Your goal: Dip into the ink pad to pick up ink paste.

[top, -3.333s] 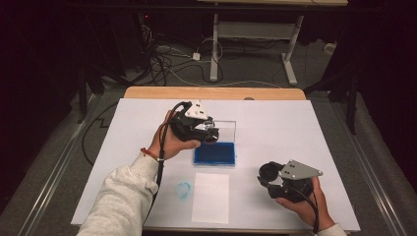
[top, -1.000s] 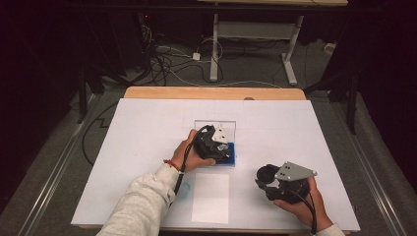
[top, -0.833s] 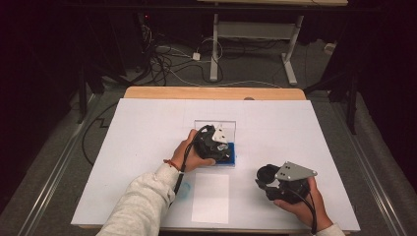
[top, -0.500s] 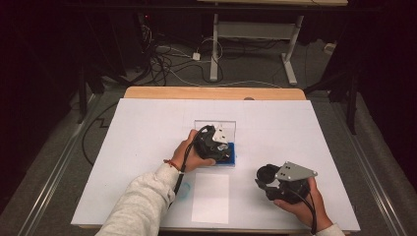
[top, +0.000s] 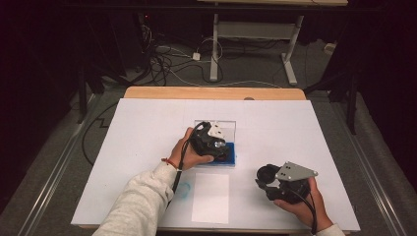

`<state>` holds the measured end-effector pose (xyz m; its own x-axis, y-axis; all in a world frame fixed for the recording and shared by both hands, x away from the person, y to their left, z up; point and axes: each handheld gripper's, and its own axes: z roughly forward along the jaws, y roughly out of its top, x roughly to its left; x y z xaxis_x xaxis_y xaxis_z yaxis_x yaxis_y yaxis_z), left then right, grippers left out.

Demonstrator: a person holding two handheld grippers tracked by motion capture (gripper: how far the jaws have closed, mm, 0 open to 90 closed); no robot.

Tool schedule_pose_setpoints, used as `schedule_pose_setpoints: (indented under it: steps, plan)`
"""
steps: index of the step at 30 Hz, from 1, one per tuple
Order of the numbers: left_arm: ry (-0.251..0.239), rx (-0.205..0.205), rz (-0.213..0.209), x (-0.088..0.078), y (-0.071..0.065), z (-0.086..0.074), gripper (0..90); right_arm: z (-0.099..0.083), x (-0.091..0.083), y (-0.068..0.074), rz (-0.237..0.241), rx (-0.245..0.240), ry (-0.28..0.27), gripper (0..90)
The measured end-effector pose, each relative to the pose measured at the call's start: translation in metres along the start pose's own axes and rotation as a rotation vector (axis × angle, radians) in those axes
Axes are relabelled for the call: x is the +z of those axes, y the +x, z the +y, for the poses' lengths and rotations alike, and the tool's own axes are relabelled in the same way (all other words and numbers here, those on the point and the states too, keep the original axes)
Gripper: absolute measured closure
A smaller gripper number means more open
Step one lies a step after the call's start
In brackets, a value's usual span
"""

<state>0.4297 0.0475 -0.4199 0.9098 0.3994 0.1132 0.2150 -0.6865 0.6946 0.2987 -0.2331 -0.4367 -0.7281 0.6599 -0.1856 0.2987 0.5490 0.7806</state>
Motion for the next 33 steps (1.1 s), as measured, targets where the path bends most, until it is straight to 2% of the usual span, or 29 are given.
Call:
schedule_pose_setpoints:
  steps: [2,3,5,7,15,23,30,33]
  plan:
    - [-0.014,0.009,0.019,-0.009,0.0,0.003,55.3,0.0,-0.001,0.0,-0.004,0.001,-0.003,38.0]
    - [-0.029,0.009,0.01,-0.014,0.001,0.004,55.3,0.0,-0.001,-0.001,-0.004,0.001,-0.006,38.0]
    - [-0.049,0.013,0.026,-0.024,0.0,0.005,55.3,0.001,-0.002,0.0,-0.008,0.004,-0.009,38.0]
    - [-0.059,0.013,0.025,-0.031,0.0,0.004,55.3,0.001,-0.002,-0.001,-0.01,0.0,-0.012,38.0]
    - [-0.112,0.015,0.057,-0.063,-0.004,-0.011,55.3,0.003,-0.003,-0.002,-0.021,0.001,-0.025,38.1]
    - [-0.119,0.032,0.077,-0.084,-0.011,-0.021,55.3,0.004,-0.009,-0.003,-0.021,-0.001,-0.05,38.3]
    - [-0.129,-0.003,0.084,-0.098,-0.009,-0.04,55.3,0.005,-0.009,-0.002,-0.017,-0.003,-0.054,38.4]
    - [-0.124,-0.002,0.093,-0.102,-0.009,-0.046,55.3,0.004,-0.009,-0.002,-0.011,-0.002,-0.051,38.4]
